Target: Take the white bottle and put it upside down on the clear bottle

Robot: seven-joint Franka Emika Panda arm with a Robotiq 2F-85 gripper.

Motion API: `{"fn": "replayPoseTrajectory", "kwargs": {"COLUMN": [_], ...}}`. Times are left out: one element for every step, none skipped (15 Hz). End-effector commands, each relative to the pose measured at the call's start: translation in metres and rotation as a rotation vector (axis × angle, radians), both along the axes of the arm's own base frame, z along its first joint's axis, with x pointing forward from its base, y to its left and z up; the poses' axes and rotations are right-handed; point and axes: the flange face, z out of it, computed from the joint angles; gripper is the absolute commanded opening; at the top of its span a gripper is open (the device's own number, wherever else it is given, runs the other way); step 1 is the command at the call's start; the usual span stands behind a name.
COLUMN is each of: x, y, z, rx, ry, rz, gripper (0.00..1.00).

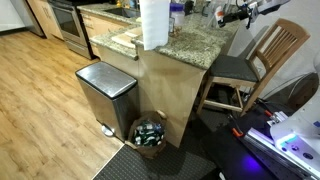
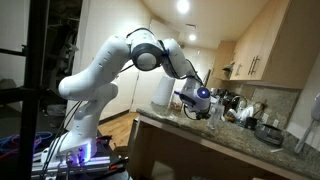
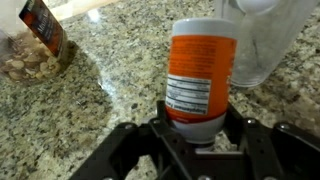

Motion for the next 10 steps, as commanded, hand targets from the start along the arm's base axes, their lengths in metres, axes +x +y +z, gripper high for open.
{"fn": "replayPoseTrajectory", "kwargs": {"x": [-0.015, -0.014, -0.007, -0.001, 0.005, 0.009, 0.012, 0.014, 0.016, 0.017], "y": [0.008, 0.009, 0.009, 0.008, 0.009, 0.012, 0.015, 0.018, 0.019, 0.022], "z": [0.008, 0.008, 0.010, 0.014, 0.018, 0.019, 0.020, 0.019, 0.018, 0.016], "rx": [-0.062, -0.063, -0.054, -0.056, -0.060, -0.064, -0.057, -0.057, -0.049, -0.035], "ry": [0.102, 0.097, 0.048, -0.002, -0.050, -0.081, -0.104, -0.129, -0.153, -0.178], "rz": [-0.070, -0.061, -0.029, 0.009, 0.053, 0.102, 0.148, 0.191, 0.231, 0.268], "gripper": [0.25, 0.25, 0.25, 0.25, 0.25, 0.25, 0.25, 0.25, 0.25, 0.25]}}
